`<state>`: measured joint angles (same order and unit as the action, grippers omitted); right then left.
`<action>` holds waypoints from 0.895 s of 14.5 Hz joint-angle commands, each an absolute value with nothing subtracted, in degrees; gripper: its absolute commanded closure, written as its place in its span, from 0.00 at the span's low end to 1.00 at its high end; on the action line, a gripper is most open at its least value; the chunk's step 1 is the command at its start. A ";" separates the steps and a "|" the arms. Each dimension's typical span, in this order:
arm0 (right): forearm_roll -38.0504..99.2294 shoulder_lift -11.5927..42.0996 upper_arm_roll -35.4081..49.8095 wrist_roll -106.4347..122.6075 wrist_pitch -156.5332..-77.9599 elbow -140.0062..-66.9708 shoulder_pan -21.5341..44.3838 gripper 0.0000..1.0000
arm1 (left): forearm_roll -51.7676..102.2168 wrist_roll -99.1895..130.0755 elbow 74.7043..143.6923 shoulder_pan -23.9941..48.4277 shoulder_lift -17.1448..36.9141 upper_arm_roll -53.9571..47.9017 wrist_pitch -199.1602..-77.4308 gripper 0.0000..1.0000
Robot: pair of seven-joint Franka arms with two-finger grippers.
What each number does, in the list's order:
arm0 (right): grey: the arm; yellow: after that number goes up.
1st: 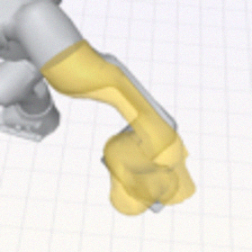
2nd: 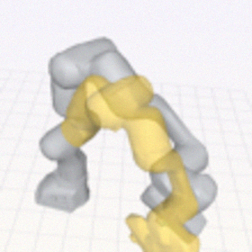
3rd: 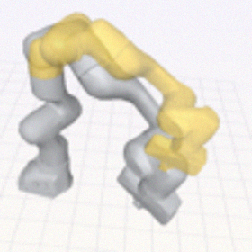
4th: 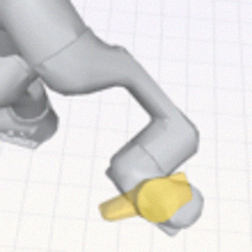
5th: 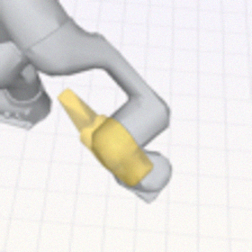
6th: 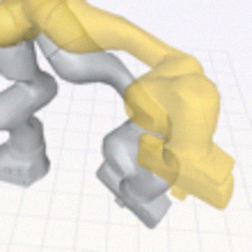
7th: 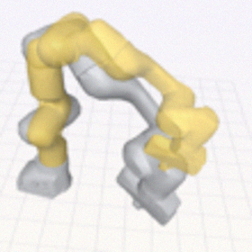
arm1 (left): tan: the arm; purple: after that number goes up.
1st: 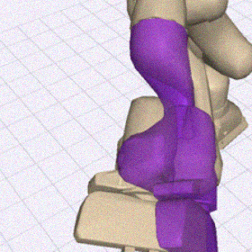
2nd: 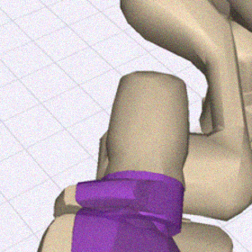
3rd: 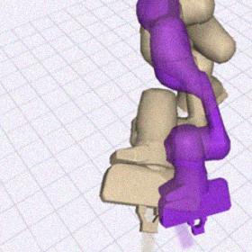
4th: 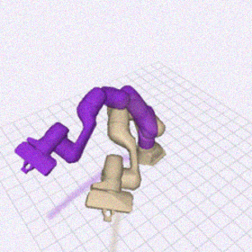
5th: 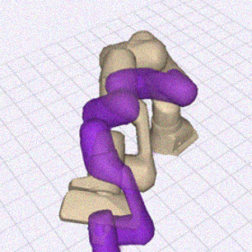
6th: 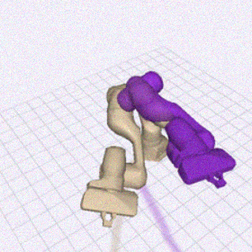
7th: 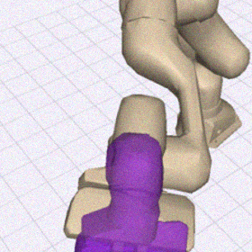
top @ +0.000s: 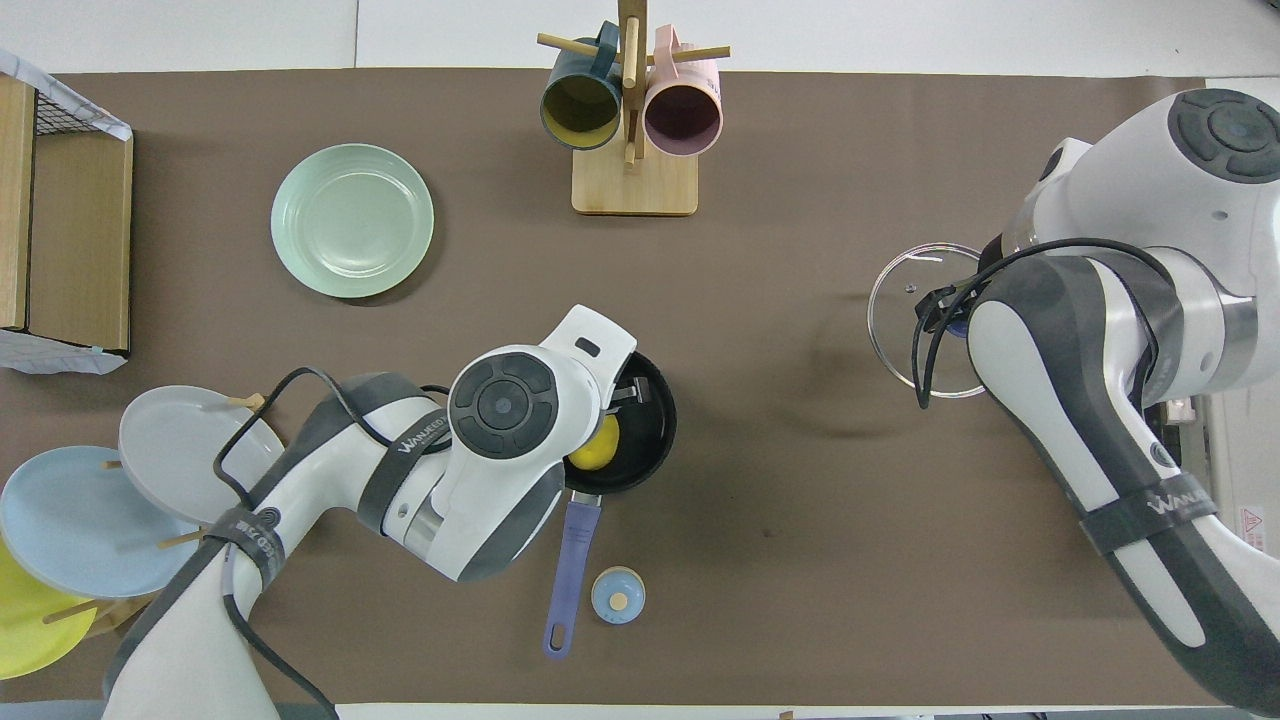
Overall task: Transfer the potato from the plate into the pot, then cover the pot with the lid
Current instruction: 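Release the potato into the saucepan while the right gripper lifts the lid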
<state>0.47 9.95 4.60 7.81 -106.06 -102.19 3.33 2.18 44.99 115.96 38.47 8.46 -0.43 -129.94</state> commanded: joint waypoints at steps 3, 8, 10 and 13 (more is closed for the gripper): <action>1.14 9.75 13.69 -7.09 -102.13 -98.00 2.90 0.62 | 2.55 33.08 105.22 26.13 1.94 -0.44 -110.95 0.00; 1.05 9.93 17.49 -28.53 -105.11 -97.47 12.38 0.75 | 2.64 7.86 102.39 12.15 -3.42 -0.18 -103.01 0.00; 1.05 10.02 17.49 -34.68 -107.56 -97.73 16.24 0.75 | 2.29 2.13 102.48 8.80 -4.57 -0.18 -100.56 0.00; 0.70 10.46 17.49 -39.81 -113.71 -100.54 20.91 0.75 | 1.94 2.11 100.74 7.91 -5.27 -0.09 -94.51 0.00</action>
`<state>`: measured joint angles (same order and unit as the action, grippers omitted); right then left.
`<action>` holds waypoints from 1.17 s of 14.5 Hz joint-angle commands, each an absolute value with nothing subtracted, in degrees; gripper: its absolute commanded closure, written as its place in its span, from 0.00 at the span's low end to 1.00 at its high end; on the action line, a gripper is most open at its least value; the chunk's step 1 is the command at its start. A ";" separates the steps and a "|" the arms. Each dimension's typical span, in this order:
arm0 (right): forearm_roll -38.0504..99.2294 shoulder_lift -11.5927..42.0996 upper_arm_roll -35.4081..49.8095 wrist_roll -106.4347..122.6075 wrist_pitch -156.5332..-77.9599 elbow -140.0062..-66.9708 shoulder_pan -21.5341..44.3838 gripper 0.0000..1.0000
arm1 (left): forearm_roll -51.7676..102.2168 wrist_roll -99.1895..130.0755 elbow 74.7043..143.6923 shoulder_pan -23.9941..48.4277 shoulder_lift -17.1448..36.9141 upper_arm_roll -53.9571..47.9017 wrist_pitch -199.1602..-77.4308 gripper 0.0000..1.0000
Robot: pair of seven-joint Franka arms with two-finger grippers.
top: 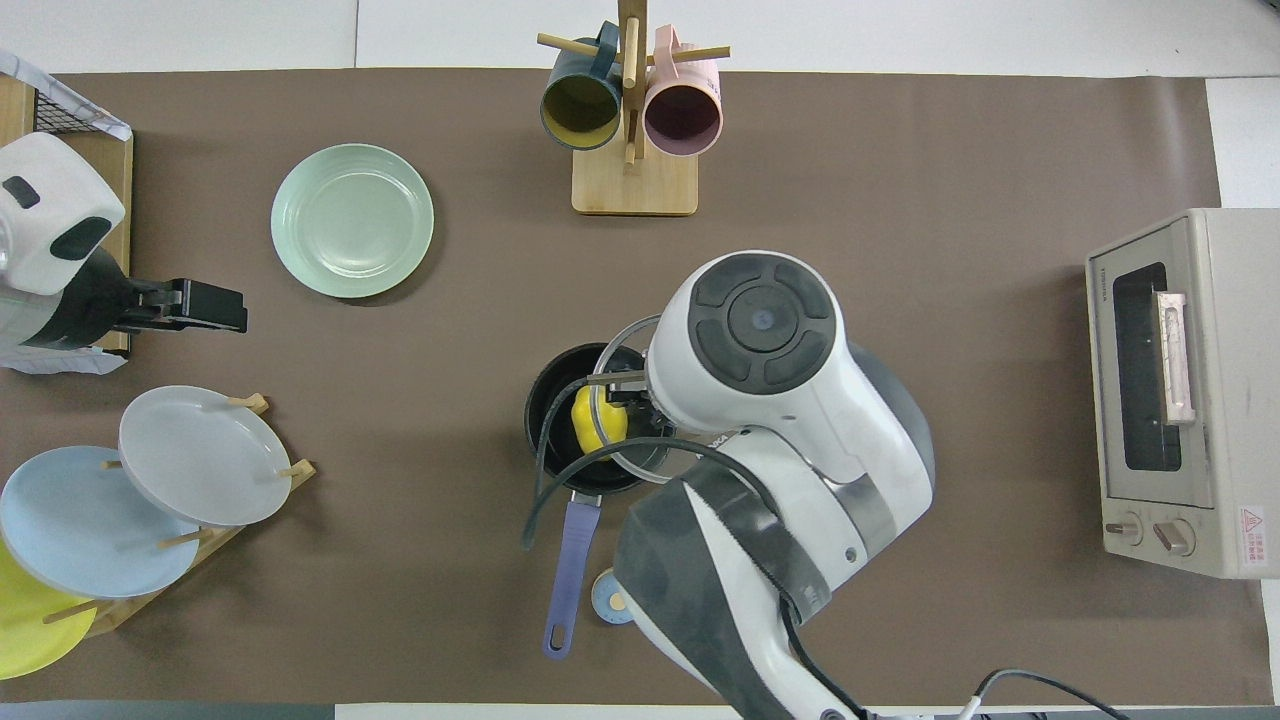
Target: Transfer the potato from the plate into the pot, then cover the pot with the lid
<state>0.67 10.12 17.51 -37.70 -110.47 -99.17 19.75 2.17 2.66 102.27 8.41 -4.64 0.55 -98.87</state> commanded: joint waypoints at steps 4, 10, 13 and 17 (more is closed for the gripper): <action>-3.66 13.79 17.31 -47.10 -116.28 -100.20 26.89 0.76 | 0.79 2.63 92.13 8.52 -2.39 -0.18 -83.87 0.00; -5.89 16.26 17.31 -47.55 -117.86 -100.20 27.42 0.76 | 2.19 5.78 93.25 8.88 -2.81 -0.44 -87.44 0.00; -5.89 17.14 17.31 -47.72 -118.56 -100.02 27.69 0.76 | 2.46 6.15 93.52 8.88 -2.90 -0.79 -87.63 0.00; -5.89 17.93 17.31 -47.64 -119.44 -99.93 27.16 0.76 | 2.46 6.41 93.87 8.88 -3.16 -0.70 -87.80 0.00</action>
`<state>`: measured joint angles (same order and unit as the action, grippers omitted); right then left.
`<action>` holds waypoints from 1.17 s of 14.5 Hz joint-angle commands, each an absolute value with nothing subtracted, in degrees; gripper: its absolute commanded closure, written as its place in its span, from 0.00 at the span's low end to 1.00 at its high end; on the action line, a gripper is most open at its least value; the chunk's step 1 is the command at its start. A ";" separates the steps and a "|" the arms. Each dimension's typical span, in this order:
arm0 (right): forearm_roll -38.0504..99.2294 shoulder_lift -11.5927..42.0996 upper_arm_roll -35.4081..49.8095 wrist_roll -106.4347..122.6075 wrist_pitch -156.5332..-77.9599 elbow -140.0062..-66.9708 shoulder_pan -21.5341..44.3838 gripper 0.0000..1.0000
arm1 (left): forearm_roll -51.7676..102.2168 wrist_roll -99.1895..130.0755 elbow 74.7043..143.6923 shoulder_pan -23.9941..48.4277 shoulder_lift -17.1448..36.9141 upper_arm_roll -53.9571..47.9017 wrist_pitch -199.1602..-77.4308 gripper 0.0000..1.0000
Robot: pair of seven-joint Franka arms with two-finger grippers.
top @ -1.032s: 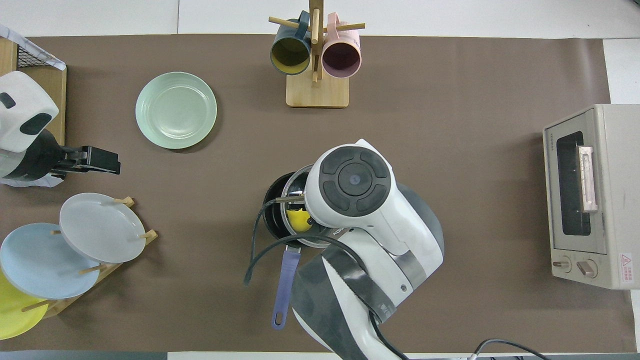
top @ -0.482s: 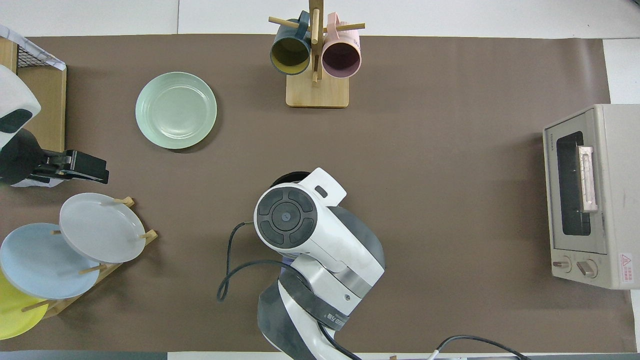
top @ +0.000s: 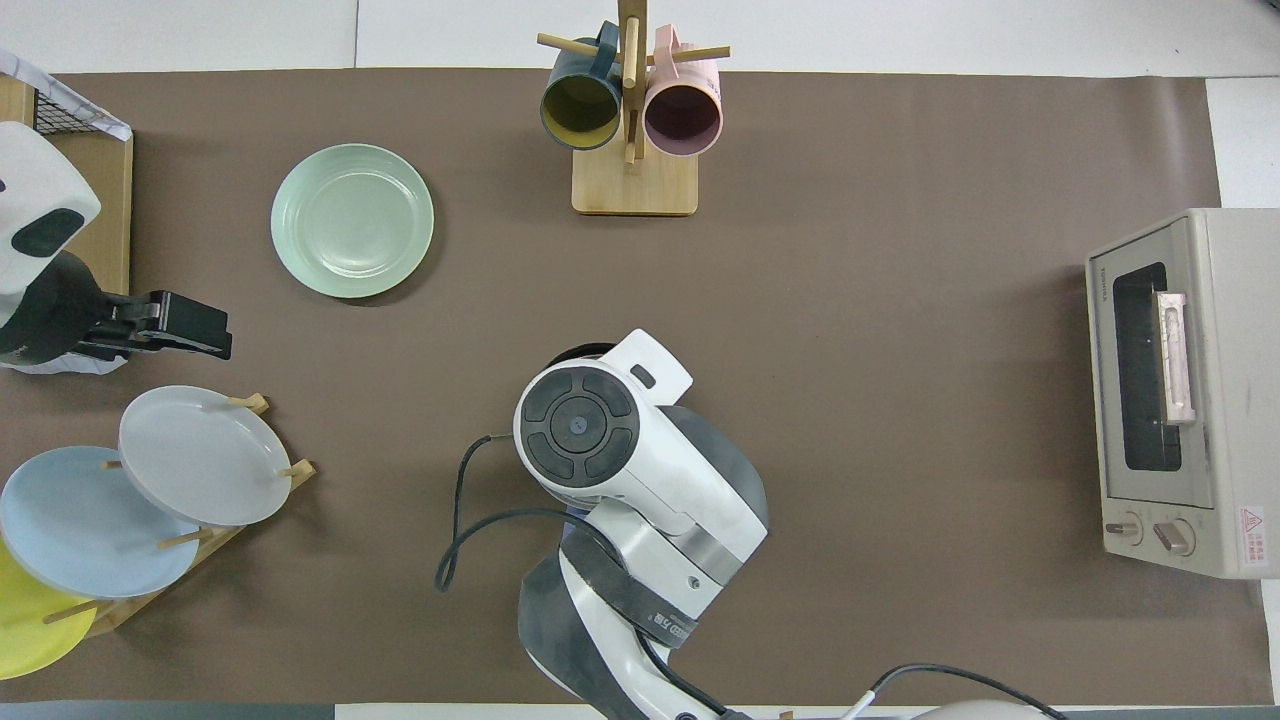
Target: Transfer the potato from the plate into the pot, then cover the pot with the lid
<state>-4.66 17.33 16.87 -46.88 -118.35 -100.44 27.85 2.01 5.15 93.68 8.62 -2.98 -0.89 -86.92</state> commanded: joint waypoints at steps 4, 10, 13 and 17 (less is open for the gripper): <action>-5.89 18.28 17.31 -47.64 -119.44 -99.93 27.24 0.76 | 2.37 6.24 93.69 8.18 -3.16 -1.49 -87.28 0.00; -5.98 18.81 17.31 -47.64 -119.36 -98.96 26.98 0.76 | 2.02 5.80 93.43 7.03 -2.99 -1.49 -87.89 0.00; -7.29 19.42 17.23 -47.55 -119.27 -98.18 27.07 0.77 | 2.02 6.15 93.69 6.77 -3.08 -1.41 -87.98 0.00; -7.38 19.60 17.31 -47.55 -119.44 -97.73 26.81 0.78 | 2.02 6.15 93.95 6.42 -3.25 -1.05 -87.19 0.00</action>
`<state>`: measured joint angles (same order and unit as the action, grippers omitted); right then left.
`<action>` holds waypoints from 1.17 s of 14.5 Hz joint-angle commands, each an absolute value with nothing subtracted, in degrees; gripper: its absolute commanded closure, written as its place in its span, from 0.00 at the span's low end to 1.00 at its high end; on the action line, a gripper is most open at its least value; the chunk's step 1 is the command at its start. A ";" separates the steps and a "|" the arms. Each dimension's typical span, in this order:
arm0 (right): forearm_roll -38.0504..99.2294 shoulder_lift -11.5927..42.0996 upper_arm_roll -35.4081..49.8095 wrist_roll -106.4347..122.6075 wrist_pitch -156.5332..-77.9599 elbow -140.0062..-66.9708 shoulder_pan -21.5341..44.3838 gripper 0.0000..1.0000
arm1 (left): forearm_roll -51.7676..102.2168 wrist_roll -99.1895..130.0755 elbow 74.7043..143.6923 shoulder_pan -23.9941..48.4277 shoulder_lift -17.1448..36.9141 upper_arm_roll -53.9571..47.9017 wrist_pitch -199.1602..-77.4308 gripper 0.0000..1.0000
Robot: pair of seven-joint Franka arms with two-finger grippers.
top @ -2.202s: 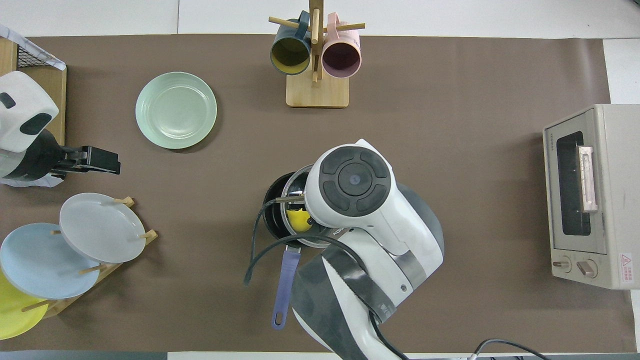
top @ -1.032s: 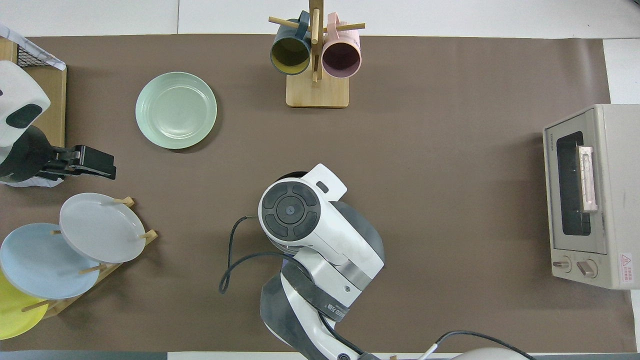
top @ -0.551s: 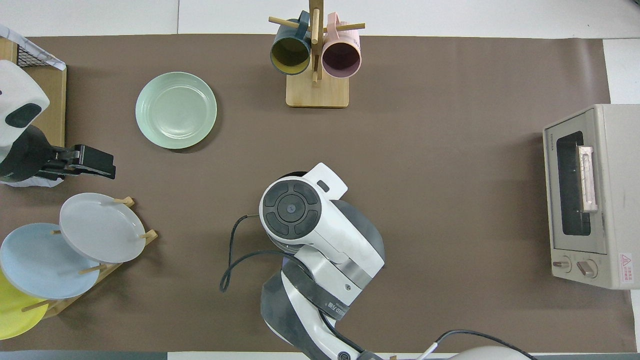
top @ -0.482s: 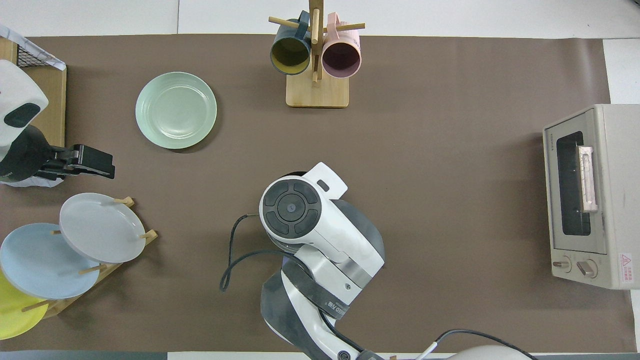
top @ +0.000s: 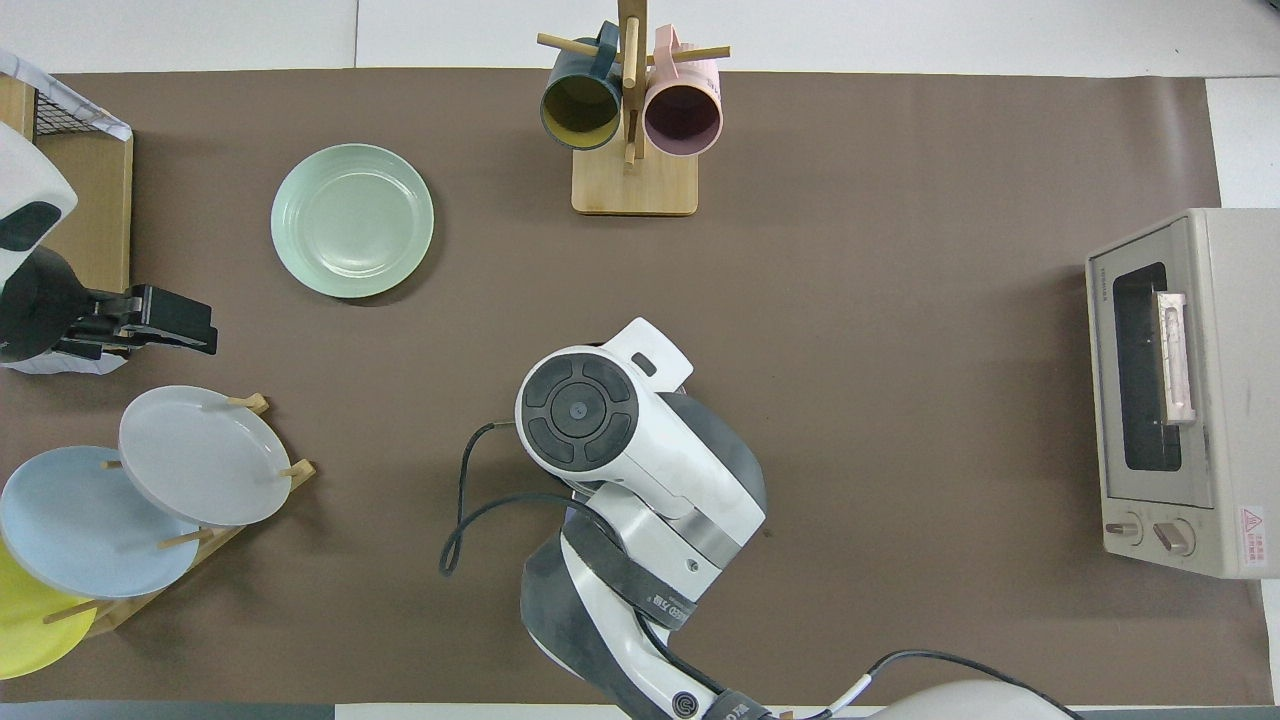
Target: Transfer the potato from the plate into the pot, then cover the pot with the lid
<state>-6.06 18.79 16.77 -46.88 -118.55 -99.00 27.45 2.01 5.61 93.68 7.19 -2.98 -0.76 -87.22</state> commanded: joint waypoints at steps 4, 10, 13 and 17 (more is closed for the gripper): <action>-7.21 19.77 17.31 -47.55 -119.62 -97.56 26.81 0.78 | 2.02 6.24 93.96 6.50 -3.25 -1.05 -87.45 0.00; -7.21 20.83 17.31 -49.13 -120.85 -97.38 27.07 0.78 | 2.02 6.24 93.96 6.42 -3.25 -1.05 -87.45 0.00; -7.29 21.00 17.31 -49.13 -120.85 -97.47 26.89 0.78 | 2.02 6.24 93.96 6.42 -3.25 -1.05 -87.45 0.00; -7.47 21.18 17.31 -49.04 -121.20 -97.73 26.90 0.78 | 2.02 6.24 93.96 6.42 -3.25 -0.97 -87.45 0.00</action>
<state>-6.07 20.31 16.75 -47.54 -120.43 -98.82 27.40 2.01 5.62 93.69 7.01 -2.98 -0.69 -87.21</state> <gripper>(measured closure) 0.564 0.000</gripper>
